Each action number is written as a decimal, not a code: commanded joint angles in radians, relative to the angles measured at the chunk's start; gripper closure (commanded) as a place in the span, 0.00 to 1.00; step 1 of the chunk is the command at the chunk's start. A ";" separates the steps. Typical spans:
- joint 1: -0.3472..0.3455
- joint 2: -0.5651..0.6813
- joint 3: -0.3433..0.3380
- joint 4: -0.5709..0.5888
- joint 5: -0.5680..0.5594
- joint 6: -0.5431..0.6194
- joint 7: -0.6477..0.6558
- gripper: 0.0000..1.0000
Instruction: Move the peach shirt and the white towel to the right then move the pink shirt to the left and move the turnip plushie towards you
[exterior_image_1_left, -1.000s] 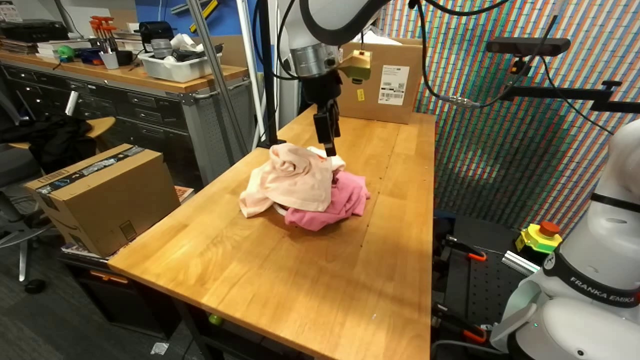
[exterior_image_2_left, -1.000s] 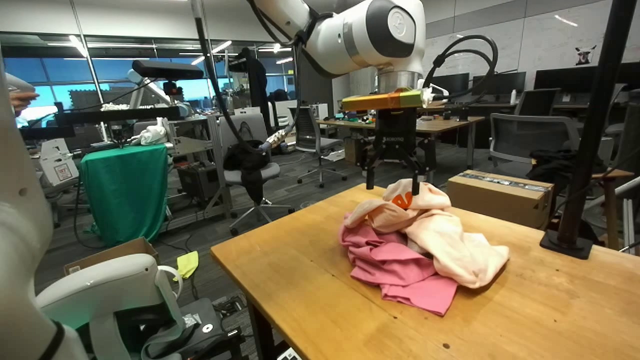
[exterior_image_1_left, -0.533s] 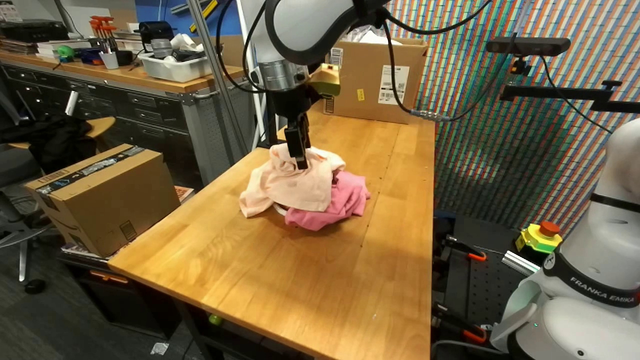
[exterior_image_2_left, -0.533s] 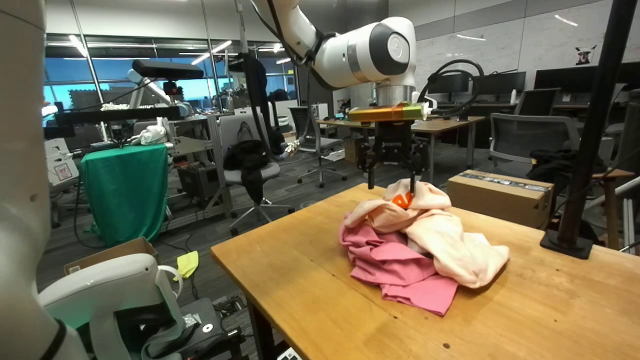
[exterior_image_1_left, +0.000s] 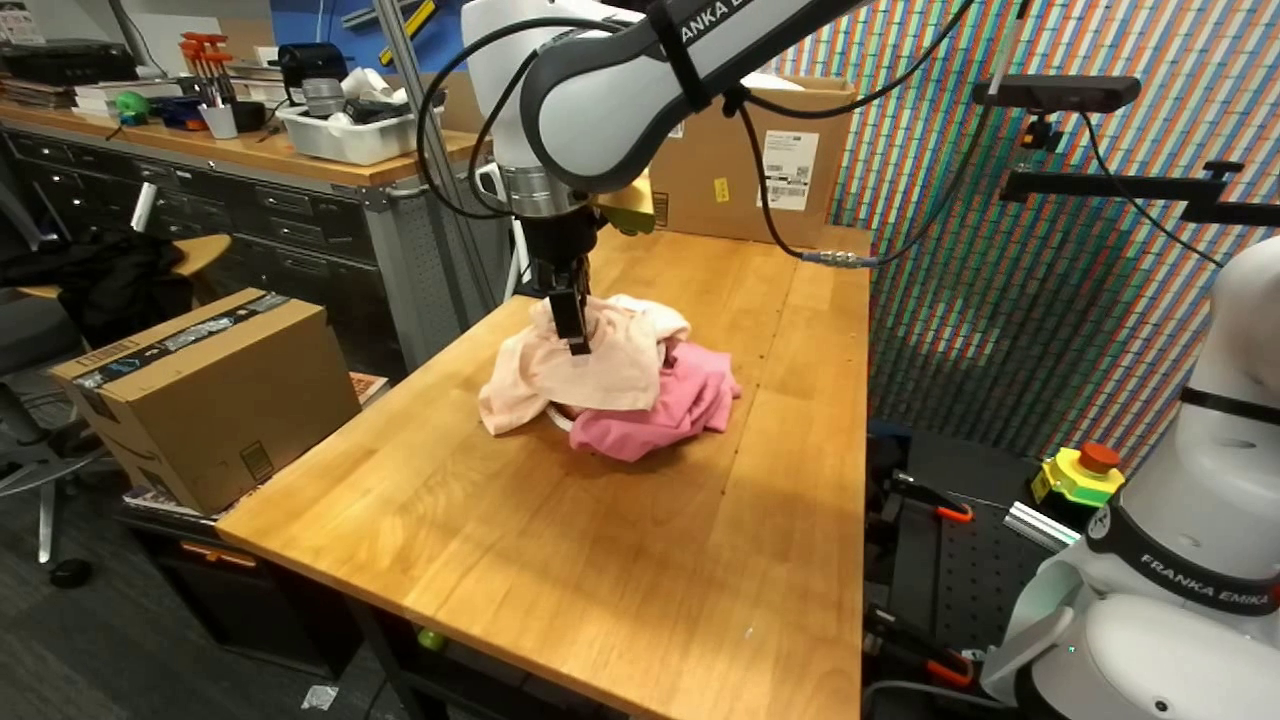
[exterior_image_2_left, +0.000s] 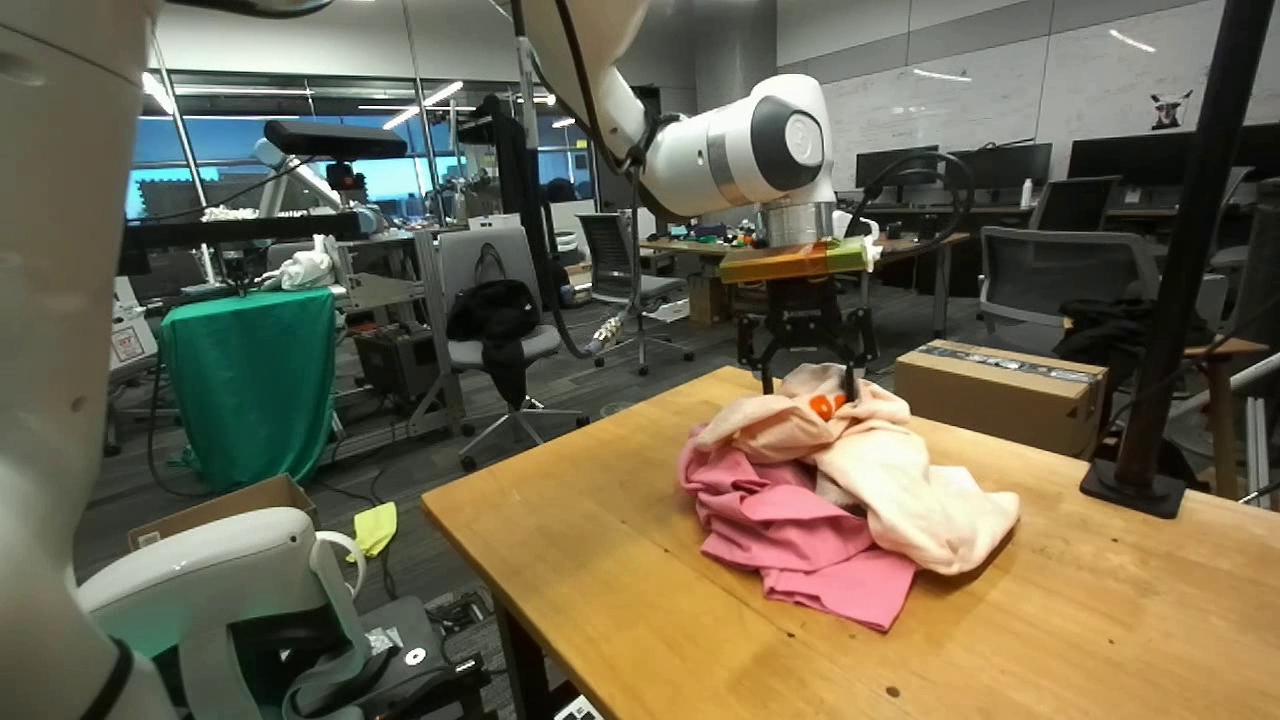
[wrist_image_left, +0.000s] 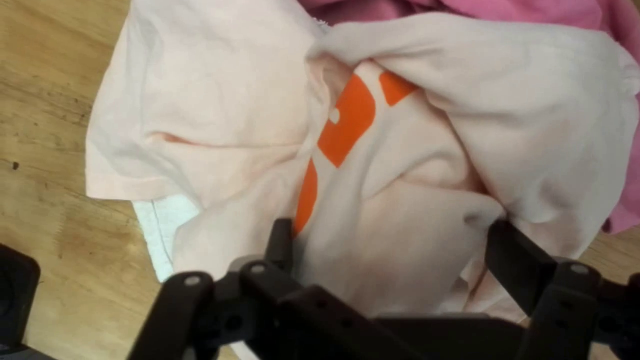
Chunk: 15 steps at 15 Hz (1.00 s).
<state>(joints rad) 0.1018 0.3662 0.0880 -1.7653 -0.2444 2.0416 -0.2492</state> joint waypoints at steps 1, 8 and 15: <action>0.001 0.023 -0.007 0.035 -0.014 0.007 0.013 0.25; 0.006 0.020 -0.009 0.031 -0.017 -0.034 0.028 0.72; 0.003 0.021 -0.015 0.046 -0.021 -0.092 0.026 0.91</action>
<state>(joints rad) 0.1000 0.3774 0.0811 -1.7598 -0.2471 1.9996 -0.2351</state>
